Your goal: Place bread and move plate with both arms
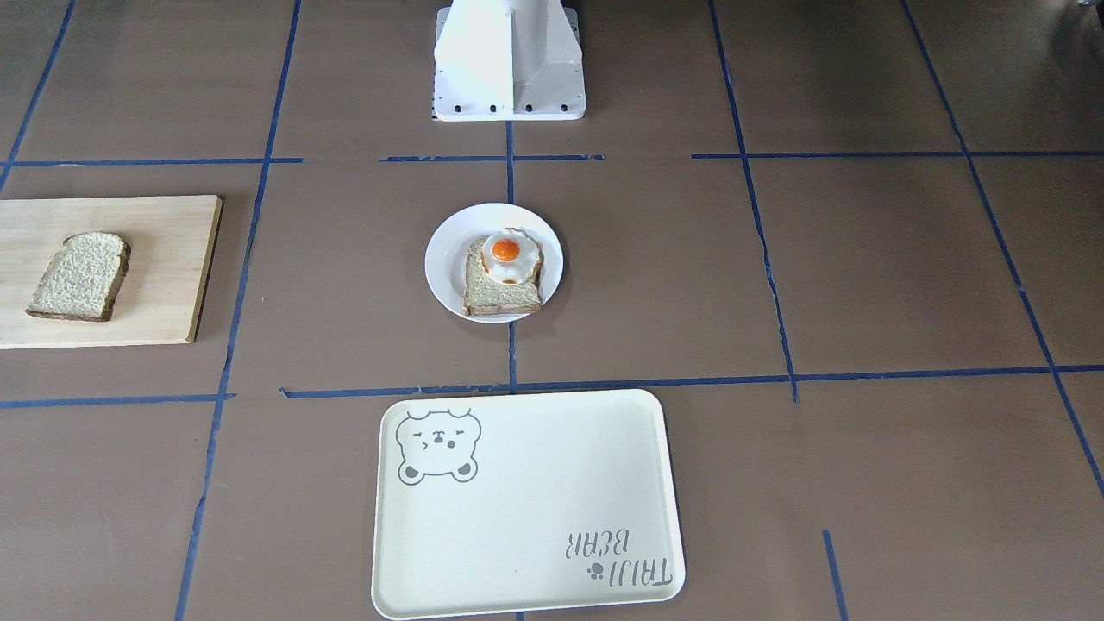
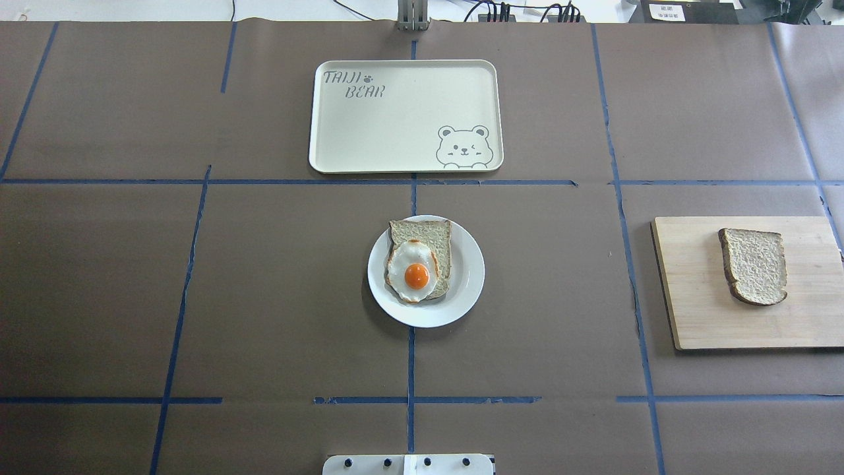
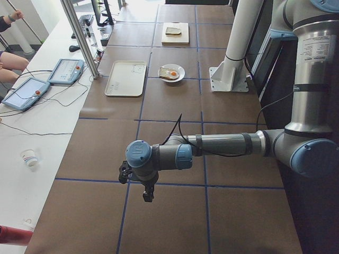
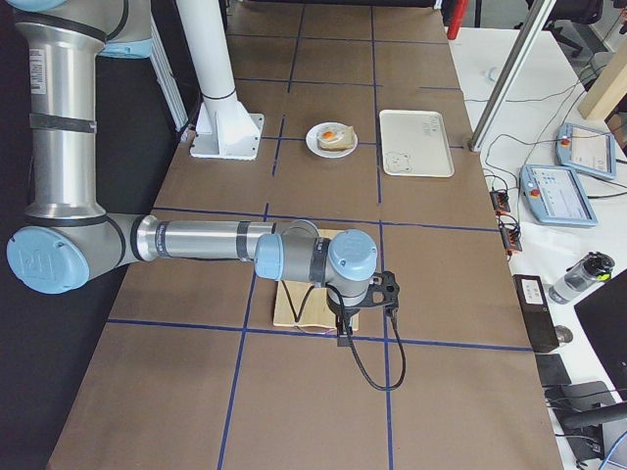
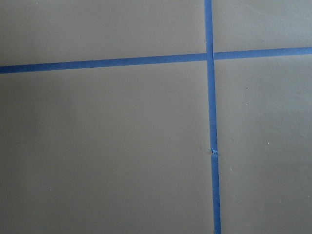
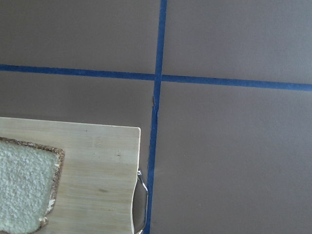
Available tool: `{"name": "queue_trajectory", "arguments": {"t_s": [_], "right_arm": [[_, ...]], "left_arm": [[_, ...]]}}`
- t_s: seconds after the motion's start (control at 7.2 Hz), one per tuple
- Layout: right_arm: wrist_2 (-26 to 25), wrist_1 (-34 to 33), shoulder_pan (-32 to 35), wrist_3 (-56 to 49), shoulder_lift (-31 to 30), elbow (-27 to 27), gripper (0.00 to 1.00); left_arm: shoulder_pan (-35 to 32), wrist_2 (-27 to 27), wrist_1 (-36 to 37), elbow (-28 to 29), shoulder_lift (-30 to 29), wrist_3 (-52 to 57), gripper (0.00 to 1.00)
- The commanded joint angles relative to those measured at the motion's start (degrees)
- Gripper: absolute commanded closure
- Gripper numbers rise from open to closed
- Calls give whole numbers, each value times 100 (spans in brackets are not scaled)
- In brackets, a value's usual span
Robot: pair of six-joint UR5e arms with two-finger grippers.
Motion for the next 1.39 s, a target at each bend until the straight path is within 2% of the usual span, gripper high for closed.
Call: {"name": "queue_trajectory", "arguments": {"t_s": [0.0, 0.28, 0.56, 0.69, 0.83, 1.11, 1.25], "right_arm": [[44, -14, 3, 15, 71, -41, 0], [9, -5, -6, 111, 114, 1, 0], [393, 203, -15, 682, 71, -42, 0], [387, 701, -49, 927, -86, -42, 0], [395, 1307, -259, 1721, -166, -16, 0], [334, 3176, -1100, 3591, -570, -25, 0], [203, 3768, -1574, 4384, -684, -33, 0]], "left_arm": [[-4, 0, 0, -24, 0, 4, 0], [-4, -9, -9, -50, 0, 4, 0], [-13, -17, -17, -68, 0, -5, 0], [-4, -17, -18, -68, 0, -5, 0], [-13, -17, -26, -68, -9, -22, 0], [-13, -35, -26, -103, 0, -57, 0], [-4, -44, -26, -112, 0, -66, 0]]}}
